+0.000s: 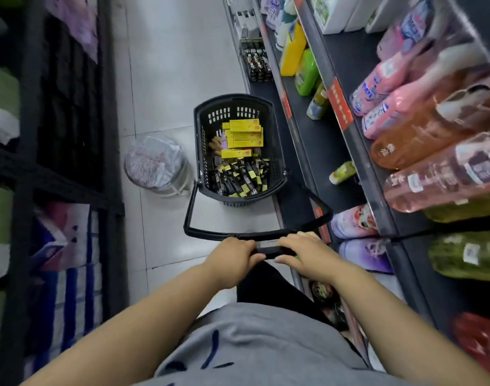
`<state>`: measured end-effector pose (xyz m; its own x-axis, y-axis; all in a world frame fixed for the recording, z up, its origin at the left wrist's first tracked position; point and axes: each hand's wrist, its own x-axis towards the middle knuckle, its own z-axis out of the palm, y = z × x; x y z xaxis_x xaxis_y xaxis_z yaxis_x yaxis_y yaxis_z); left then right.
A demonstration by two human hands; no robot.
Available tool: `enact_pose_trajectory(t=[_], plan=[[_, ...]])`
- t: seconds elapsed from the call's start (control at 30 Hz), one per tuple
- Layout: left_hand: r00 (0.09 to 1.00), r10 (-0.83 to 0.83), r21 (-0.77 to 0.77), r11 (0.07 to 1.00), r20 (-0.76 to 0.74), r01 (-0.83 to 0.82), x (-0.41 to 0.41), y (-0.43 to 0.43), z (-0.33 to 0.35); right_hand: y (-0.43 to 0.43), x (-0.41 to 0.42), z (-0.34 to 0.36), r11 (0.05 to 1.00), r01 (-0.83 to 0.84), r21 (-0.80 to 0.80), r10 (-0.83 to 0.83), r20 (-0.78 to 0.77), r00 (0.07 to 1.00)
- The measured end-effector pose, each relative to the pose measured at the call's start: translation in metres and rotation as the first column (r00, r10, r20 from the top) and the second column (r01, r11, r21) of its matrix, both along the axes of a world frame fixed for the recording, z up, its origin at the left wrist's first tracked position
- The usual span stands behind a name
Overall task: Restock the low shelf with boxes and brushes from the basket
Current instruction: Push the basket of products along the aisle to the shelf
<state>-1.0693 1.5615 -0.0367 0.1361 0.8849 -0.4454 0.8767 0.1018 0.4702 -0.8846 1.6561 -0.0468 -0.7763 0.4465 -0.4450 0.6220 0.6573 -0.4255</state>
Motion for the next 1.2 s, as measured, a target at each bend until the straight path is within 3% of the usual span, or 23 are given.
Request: enact_pose_trajectory(t=[0.17, 0.47, 0.63, 0.73, 0.93, 1.03, 1.2], plan=[[0.999, -0.033, -0.096, 0.995, -0.038, 0.029, -0.048, 0.073, -0.002, 0.065, -0.049, -0.001, 0.995, 0.012, -0.096, -0.009, 0.027, 1.000], [0.993, 0.026, -0.104, 0.994, 0.115, -0.014, -0.124, 0.157, 0.016, 0.167, -0.127, 0.035, 0.940, 0.181, -0.289, -0.153, 0.116, 0.981], [0.960, -0.032, -0.266, 0.958, 0.277, 0.109, -0.173, 0.213, 0.038, 0.195, -0.159, 0.064, 0.910, 0.372, -0.183, -0.385, -0.040, 0.922], [0.933, -0.088, -0.277, 0.941, 0.350, 0.193, -0.204, 0.244, 0.048, 0.202, -0.182, 0.072, 0.857, 0.502, -0.121, -0.514, -0.110, 0.851], [0.897, -0.100, -0.293, 0.925, 0.430, 0.243, -0.236, 0.304, 0.067, 0.236, -0.210, 0.080, 0.738, 0.656, -0.159, -0.674, -0.229, 0.702], [0.883, -0.038, -0.303, 0.932, 0.468, 0.201, -0.250, 0.338, 0.073, 0.272, -0.225, 0.082, 0.713, 0.667, -0.214, -0.699, -0.291, 0.654], [0.829, 0.180, -0.298, 0.954, 0.529, -0.017, -0.289, 0.387, 0.078, 0.340, -0.271, 0.090, 0.705, 0.654, -0.275, -0.706, -0.364, 0.608]])
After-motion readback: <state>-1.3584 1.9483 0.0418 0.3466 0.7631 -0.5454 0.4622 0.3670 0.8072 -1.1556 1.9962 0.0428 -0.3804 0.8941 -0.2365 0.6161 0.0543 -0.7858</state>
